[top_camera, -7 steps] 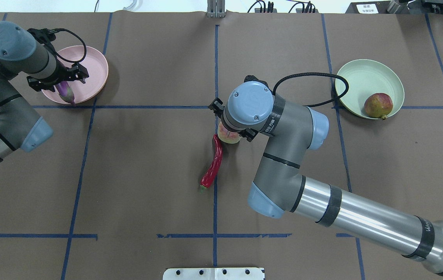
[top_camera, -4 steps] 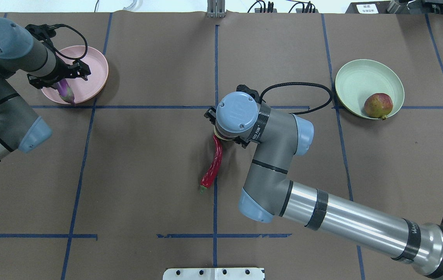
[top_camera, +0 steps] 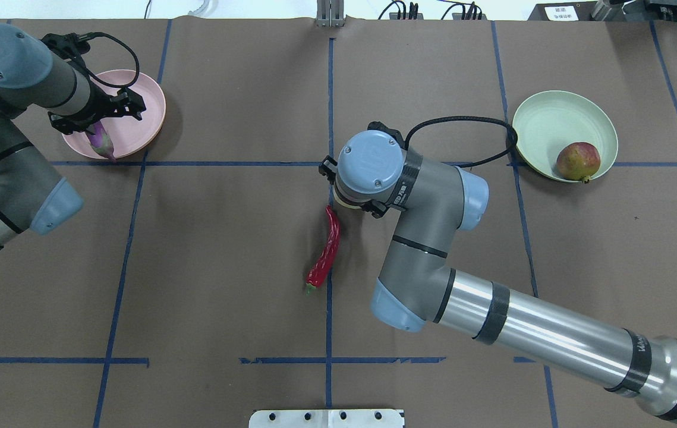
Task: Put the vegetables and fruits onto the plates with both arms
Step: 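Lower the eggplant onto the pink plate while the right gripper grasps the peach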
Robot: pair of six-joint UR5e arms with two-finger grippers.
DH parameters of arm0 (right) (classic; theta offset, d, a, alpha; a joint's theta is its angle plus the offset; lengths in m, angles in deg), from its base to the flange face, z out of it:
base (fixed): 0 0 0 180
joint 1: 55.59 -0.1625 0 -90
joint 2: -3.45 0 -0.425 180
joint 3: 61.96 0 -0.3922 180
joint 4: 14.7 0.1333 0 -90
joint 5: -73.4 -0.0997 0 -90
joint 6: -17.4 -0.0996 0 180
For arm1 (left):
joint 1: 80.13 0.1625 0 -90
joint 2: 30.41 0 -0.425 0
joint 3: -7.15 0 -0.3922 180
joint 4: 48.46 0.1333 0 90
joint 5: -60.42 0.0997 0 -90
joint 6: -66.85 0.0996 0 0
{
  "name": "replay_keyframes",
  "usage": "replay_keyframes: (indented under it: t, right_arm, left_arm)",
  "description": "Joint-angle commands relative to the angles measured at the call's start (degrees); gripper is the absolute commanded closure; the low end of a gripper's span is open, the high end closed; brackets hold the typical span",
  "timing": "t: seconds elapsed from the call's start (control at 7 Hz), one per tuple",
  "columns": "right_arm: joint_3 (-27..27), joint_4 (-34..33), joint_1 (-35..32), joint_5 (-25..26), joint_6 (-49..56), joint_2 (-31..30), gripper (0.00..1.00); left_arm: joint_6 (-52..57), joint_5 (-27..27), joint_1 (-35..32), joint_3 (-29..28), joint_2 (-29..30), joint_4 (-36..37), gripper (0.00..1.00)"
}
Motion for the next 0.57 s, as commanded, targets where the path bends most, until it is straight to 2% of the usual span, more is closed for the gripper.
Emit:
replay_keyframes:
  t: [0.0,0.29,0.43]
  right_arm:
    - [-3.7,-0.3,-11.7,-7.2,15.7,-6.7,1.0]
    - [-1.6,-0.1,-21.7,-10.2,34.2,-11.9,1.0]
    - [2.2,0.4,-23.5,-11.5,38.5,-12.5,0.99]
  left_arm:
    - [-6.7,-0.9,9.4,2.9,6.1,-0.4,0.0]
    - [-9.6,-0.9,18.4,7.7,8.7,-0.1,0.0]
    - [-9.2,-0.4,22.8,7.8,10.7,-0.1,0.0]
